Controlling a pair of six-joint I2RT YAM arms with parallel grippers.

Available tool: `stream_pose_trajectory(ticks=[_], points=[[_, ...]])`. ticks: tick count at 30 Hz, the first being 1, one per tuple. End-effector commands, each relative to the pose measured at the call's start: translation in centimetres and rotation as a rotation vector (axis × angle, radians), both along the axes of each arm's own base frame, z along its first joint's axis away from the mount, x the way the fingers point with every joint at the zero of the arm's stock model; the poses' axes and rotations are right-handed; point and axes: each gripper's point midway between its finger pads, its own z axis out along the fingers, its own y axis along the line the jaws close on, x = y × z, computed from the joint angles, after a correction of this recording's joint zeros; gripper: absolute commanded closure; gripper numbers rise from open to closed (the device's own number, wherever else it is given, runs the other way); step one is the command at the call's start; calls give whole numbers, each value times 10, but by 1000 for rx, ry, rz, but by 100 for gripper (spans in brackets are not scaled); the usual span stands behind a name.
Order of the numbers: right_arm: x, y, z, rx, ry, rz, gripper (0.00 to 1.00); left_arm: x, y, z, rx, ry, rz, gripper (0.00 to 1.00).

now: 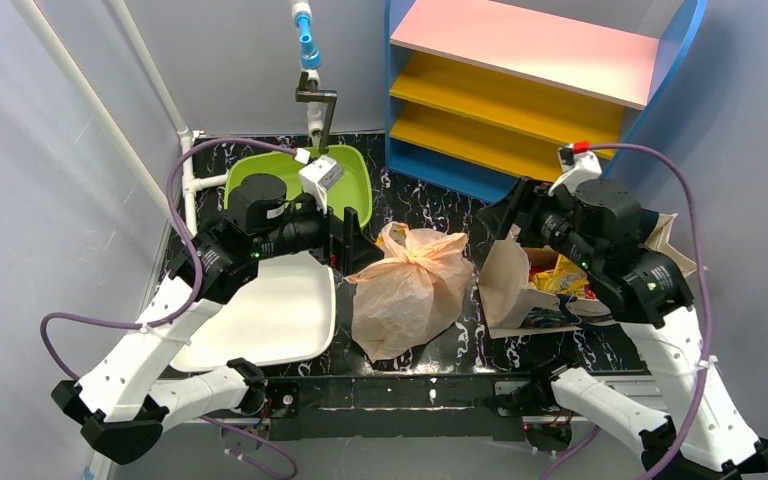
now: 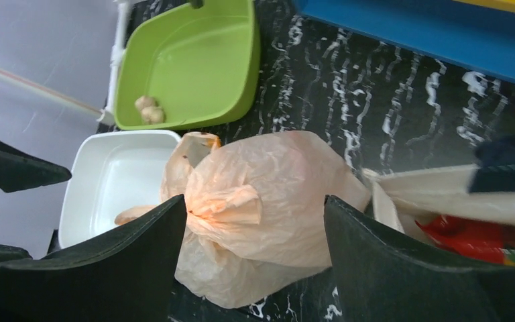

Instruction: Place the food into the grocery bag and tie it

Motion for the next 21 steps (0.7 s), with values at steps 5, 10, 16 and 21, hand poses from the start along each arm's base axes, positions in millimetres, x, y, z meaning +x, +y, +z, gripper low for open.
stream_pose_trajectory(ticks=[5, 10, 16, 21], points=[[-19, -63, -55, -210, 213, -261, 16, 13, 4, 11, -6, -64, 57, 2], [-19, -65, -89, -263, 295, -285, 15, 4, 11, 7, -1, -71, 42, 2], [-8, -54, -103, -252, 288, -255, 39, 0, 23, -6, 21, 22, 128, 2], [15, -43, -93, -256, 241, -236, 96, -1, 30, -6, 1, 42, 186, 2]])
